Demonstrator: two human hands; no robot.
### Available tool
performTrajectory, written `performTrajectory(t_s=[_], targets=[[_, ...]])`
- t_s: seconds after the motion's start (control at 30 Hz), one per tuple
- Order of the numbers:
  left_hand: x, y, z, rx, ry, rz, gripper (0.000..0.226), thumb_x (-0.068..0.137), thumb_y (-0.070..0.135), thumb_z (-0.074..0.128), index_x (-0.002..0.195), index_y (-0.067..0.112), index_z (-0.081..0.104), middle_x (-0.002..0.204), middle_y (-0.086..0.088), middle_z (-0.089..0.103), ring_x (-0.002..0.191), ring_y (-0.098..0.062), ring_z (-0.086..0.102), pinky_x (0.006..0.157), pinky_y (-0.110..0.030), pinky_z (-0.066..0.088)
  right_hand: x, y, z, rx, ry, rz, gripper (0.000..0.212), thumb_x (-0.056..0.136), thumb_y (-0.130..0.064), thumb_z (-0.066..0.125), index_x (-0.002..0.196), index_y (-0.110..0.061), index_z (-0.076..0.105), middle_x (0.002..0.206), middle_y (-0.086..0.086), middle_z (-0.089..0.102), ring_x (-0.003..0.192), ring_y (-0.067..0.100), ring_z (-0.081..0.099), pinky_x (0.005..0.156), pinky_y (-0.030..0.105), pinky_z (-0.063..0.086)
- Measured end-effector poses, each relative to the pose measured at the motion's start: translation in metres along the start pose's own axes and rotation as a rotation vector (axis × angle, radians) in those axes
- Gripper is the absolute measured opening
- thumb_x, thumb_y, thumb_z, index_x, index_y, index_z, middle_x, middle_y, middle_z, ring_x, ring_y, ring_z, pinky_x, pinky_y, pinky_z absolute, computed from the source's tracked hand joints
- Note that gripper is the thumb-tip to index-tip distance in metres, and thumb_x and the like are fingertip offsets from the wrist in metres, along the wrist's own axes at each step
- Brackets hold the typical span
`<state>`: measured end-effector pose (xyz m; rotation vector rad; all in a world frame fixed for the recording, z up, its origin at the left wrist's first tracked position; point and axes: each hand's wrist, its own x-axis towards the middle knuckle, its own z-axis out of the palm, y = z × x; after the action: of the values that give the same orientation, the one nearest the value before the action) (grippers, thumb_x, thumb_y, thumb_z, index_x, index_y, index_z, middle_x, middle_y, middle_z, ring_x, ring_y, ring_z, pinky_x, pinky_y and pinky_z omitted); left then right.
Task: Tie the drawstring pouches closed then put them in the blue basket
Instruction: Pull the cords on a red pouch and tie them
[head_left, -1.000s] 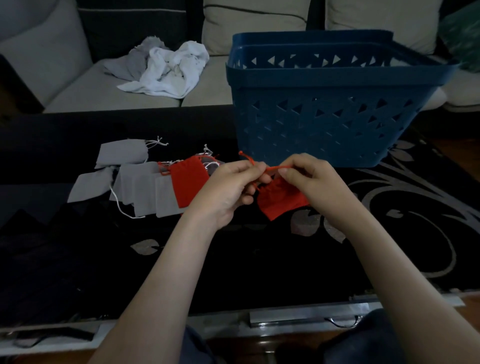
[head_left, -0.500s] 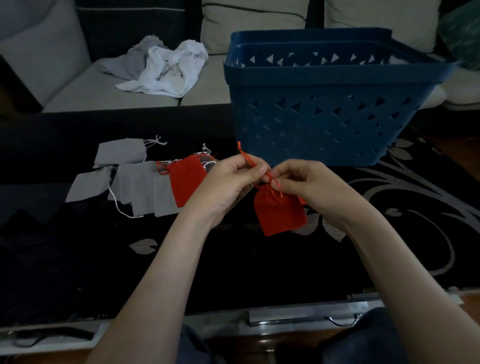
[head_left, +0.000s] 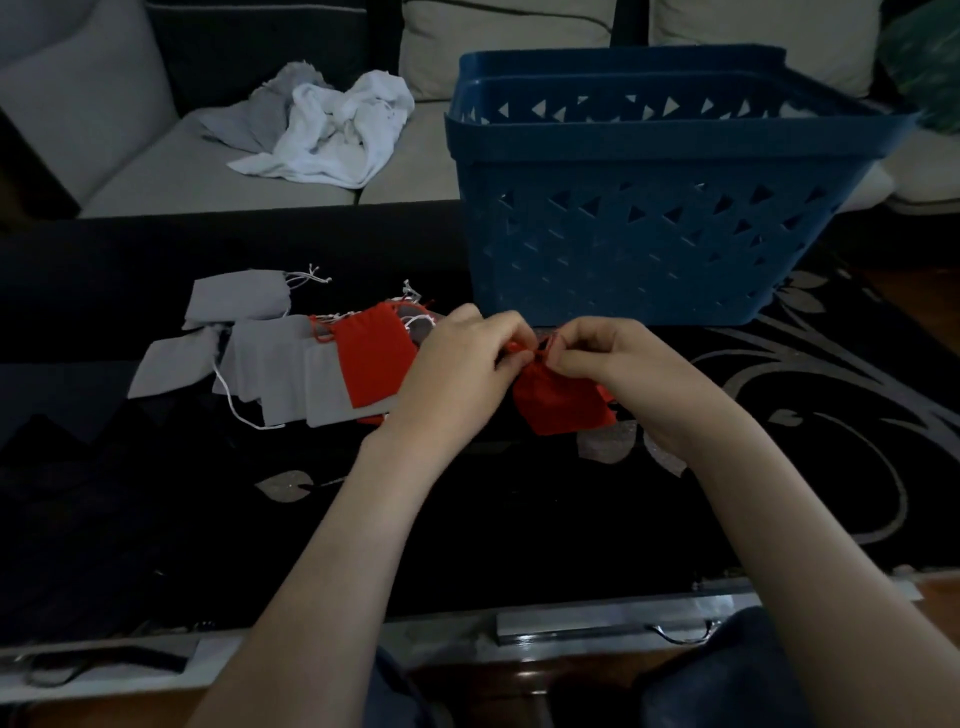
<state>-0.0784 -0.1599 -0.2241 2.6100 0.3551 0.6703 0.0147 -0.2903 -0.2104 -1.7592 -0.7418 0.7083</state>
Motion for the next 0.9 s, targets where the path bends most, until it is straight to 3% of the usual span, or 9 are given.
performTrajectory(t_s=[0.1,0.23,0.33,0.47,0.6,0.77,0.9], targets=[[-0.0008,0.0027,0.0046,0.128,0.08,0.052,0.014,0.089,0.021,0.061,0.101,0.014,0.064,0.082,-0.005,0.049,0.08,-0.023,0.053,0.065,-0.03,0.039,-0.0002,0.0001,0.0019,0.025,0.041,-0.015,0.01,0.091,-0.013,0.06,0.081,-0.013,0.062,0.081,0.005,0.061,0.07,0.011,0.055,0.065,0.02,0.042],[-0.0002,0.0049,0.0035,0.166,0.181,0.091,0.009,0.089,0.016,0.059,0.094,0.009,0.061,0.075,-0.002,0.045,0.073,-0.022,0.05,0.062,-0.029,0.035,0.0036,0.0015,0.0005,0.14,0.067,-0.037,0.019,0.099,-0.012,0.044,0.097,-0.011,0.063,0.072,-0.002,0.063,0.062,0.007,0.053,0.059,0.018,0.043],[0.0007,0.0048,0.0045,0.173,0.182,0.113,0.011,0.084,0.019,0.06,0.089,0.01,0.061,0.075,-0.007,0.052,0.071,-0.027,0.054,0.065,-0.028,0.036,0.0038,0.004,-0.0001,0.113,-0.009,-0.04,0.022,0.099,-0.011,0.045,0.107,-0.013,0.066,0.08,0.003,0.067,0.071,0.012,0.059,0.064,0.021,0.049],[0.0002,0.0037,0.0039,0.174,0.174,0.171,0.017,0.084,0.026,0.054,0.086,0.011,0.062,0.071,-0.007,0.053,0.065,-0.025,0.054,0.063,-0.025,0.036,0.0033,0.0045,0.0015,0.059,-0.021,-0.046,0.015,0.095,-0.014,0.054,0.097,-0.012,0.069,0.081,0.0,0.07,0.071,0.007,0.064,0.066,0.019,0.05],[-0.0019,0.0013,0.0031,0.105,0.082,0.159,0.01,0.085,0.017,0.057,0.092,0.012,0.061,0.078,-0.006,0.051,0.069,-0.024,0.054,0.062,-0.036,0.046,0.0046,0.0054,-0.0003,0.005,0.019,-0.04,0.01,0.091,-0.012,0.059,0.088,-0.009,0.069,0.078,0.0,0.069,0.07,0.007,0.061,0.067,0.017,0.048],[-0.0022,0.0049,0.0008,-0.124,-0.013,0.109,0.018,0.087,0.001,0.051,0.1,0.011,0.061,0.09,-0.005,0.05,0.082,-0.018,0.052,0.07,-0.017,0.036,0.0037,0.0049,-0.0002,0.004,0.034,-0.063,0.011,0.088,-0.009,0.062,0.078,-0.01,0.064,0.063,-0.005,0.062,0.055,0.001,0.055,0.056,0.012,0.044],[-0.0026,0.004,0.0001,-0.202,-0.028,0.108,0.027,0.089,0.017,0.041,0.104,0.014,0.064,0.09,-0.006,0.053,0.083,-0.012,0.052,0.074,-0.012,0.036,0.0038,0.0044,0.0003,0.032,0.087,-0.069,0.013,0.087,-0.011,0.065,0.073,-0.012,0.063,0.059,-0.006,0.062,0.052,0.001,0.053,0.054,0.013,0.043]])
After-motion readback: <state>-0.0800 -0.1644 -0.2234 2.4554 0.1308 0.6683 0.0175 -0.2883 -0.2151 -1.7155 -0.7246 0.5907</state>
